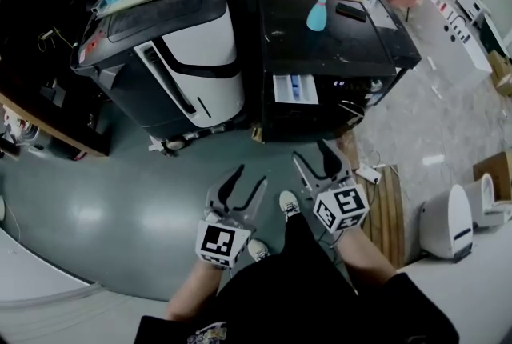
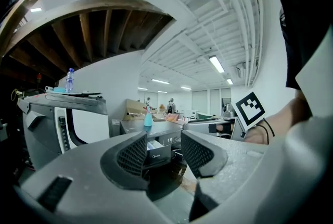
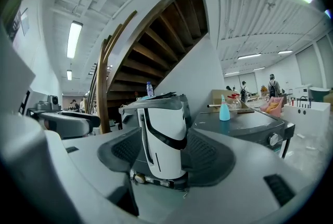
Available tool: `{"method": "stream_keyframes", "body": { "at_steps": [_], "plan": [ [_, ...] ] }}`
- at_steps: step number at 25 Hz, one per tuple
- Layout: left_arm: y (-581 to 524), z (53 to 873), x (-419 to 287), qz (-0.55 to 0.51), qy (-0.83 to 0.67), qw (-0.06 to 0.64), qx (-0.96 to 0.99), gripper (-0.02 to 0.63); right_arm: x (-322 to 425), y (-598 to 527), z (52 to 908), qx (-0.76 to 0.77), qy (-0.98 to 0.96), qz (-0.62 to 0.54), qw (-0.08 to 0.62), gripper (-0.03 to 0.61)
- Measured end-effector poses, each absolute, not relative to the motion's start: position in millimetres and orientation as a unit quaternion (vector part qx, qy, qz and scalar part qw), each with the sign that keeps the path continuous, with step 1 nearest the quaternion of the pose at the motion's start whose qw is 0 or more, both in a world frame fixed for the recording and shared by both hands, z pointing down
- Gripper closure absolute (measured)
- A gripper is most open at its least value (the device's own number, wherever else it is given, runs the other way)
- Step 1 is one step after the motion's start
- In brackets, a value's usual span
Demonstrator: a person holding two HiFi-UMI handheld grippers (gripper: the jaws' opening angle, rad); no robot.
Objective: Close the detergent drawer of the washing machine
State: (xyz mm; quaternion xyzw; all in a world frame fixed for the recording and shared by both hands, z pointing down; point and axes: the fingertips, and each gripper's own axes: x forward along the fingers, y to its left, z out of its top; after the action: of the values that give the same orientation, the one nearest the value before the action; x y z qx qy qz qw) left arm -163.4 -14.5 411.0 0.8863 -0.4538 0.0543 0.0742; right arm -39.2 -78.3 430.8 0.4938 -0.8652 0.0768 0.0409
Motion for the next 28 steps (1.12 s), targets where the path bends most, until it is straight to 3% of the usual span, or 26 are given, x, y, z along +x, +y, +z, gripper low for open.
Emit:
{"method": "stream_keyframes", "body": {
  "at_steps": [28],
  "plan": [
    [-171,465,-81,0.074,-0.438,0.113,0.889,0.428,62,-249,568,0.515,-0.832,0.155,0.138,0.304]
  ]
}}
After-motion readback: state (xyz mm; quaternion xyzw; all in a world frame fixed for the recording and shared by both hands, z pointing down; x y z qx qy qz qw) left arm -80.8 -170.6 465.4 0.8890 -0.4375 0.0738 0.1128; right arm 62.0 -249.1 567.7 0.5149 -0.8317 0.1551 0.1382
